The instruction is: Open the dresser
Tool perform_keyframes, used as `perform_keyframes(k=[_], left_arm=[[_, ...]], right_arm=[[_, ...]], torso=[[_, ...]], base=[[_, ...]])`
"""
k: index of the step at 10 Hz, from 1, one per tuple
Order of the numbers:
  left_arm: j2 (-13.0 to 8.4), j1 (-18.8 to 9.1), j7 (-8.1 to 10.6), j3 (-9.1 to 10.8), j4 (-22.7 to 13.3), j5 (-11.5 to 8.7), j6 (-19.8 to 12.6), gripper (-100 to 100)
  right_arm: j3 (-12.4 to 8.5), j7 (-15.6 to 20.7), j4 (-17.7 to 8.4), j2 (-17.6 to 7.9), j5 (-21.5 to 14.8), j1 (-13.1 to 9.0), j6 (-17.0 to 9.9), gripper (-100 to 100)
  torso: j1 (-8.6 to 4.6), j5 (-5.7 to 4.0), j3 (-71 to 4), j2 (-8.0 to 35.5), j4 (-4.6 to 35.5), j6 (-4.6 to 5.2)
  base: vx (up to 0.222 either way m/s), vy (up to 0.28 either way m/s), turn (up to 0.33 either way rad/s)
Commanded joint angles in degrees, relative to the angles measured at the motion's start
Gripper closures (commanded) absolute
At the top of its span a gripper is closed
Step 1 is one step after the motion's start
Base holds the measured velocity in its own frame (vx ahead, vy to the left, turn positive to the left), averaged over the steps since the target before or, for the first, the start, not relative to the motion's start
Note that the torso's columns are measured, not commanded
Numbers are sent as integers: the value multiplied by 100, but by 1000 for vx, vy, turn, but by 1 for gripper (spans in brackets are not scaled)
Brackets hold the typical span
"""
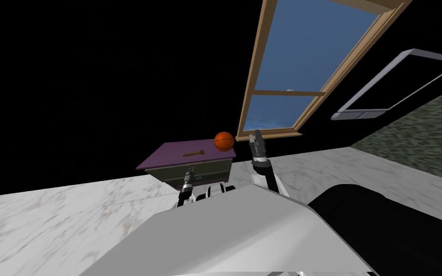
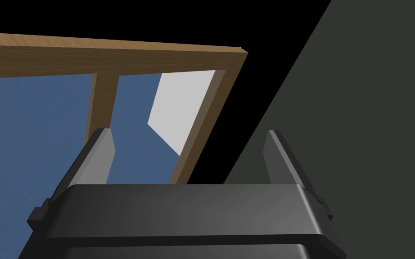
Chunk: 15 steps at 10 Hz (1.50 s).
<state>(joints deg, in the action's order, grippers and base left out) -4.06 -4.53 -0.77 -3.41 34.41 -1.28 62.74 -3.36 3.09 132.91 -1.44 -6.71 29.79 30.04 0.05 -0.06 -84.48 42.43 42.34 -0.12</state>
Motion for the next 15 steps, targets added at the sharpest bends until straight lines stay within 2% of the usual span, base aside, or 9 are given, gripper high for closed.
perform_keyframes(k=[1, 5, 7, 12, 13, 14, 15], left_arm=[[-5, -105, 15, -26, 20, 12, -100, 100], [-44, -313, 60, -31, 121, 30, -371, 100], [-41, -214, 71, -48, 145, 38, -452, 100], [-87, -274, 124, -97, 264, 63, -451, 100], [-102, -519, 154, -54, 127, 38, -692, -100], [-102, -519, 154, -54, 127, 38, -692, -100], [-113, -624, 170, -39, 159, 31, -823, -100]], right_arm=[[1, 0, 0, 0, 0, -1, 0, 0], [1, 0, -1, 0, 0, -3, -1, 0], [1, 0, 0, 0, 0, -2, 0, 0], [1, 0, -1, 0, 0, -3, 0, 0], [1, 0, -1, 0, 0, -3, -1, 0], [1, 0, -1, 1, 0, -3, -1, 0], [1, 0, -1, 1, 0, -2, -1, 0]], torso=[[-3, -1, -5, -9, 1, 4], [-16, -6, 16, 31, 22, 9], [-25, -19, 0, 6, 39, 9], [-20, -9, 16, 35, 30, 10], [-22, -13, 18, 37, 34, 8], [-20, -6, 5, 9, 17, 11], [-9, 6, -25, -49, -13, 16]], base=[[-99, 0, 18], [-186, 6, 23], [-86, 5, 10], [-167, 7, 28], [-156, 8, 24], [-72, 0, 12], [-43, -4, 2]])
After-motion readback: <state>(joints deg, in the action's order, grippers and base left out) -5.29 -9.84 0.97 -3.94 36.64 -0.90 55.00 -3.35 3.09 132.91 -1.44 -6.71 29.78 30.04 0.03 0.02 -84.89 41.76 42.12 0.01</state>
